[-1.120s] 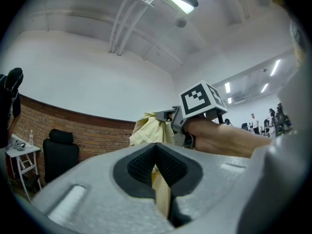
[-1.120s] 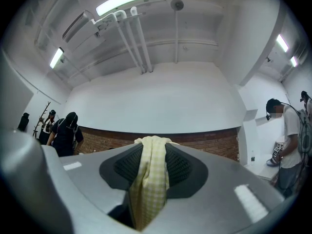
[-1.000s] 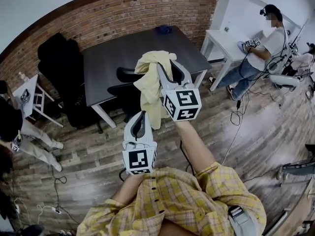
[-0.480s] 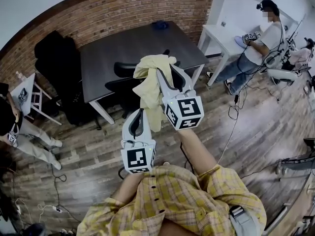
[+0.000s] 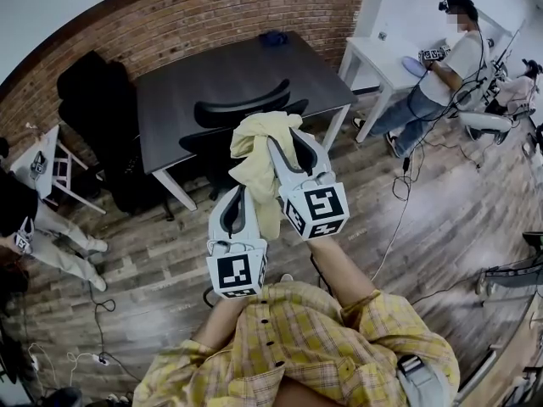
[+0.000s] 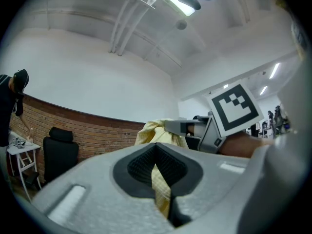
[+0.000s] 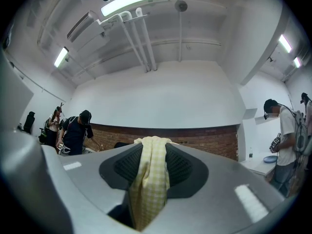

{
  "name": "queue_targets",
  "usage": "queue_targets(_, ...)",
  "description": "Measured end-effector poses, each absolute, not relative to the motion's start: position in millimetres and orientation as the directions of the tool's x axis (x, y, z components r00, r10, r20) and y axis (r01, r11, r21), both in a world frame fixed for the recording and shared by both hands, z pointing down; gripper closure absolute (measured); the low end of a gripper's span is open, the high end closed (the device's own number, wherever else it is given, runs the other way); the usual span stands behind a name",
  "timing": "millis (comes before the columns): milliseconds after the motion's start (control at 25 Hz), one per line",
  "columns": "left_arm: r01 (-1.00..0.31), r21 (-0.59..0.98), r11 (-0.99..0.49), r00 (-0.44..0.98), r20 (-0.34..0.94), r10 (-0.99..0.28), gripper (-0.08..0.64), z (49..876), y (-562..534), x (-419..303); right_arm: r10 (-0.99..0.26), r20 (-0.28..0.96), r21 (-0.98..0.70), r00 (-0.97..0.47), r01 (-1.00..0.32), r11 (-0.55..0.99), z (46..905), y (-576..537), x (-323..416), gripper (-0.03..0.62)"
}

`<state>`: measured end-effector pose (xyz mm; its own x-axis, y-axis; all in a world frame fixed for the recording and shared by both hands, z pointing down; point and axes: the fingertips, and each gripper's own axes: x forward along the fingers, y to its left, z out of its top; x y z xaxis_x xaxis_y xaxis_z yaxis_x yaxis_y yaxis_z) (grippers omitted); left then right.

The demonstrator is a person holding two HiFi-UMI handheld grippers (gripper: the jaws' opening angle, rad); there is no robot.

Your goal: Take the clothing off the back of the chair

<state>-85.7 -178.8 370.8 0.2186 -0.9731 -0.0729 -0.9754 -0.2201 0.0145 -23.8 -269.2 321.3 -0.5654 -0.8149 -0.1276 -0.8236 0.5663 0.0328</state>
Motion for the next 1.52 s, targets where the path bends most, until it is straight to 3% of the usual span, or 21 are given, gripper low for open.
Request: queue_targets(1520,-0.971,0.013,-0.24,0.239,-0.05,-0.97,0.56,376.8,-180.7,-82.5,-0.829,-0.093,-0.026,-0.552,-0.831,0.556,370.5,-220.2,-25.1,0.44)
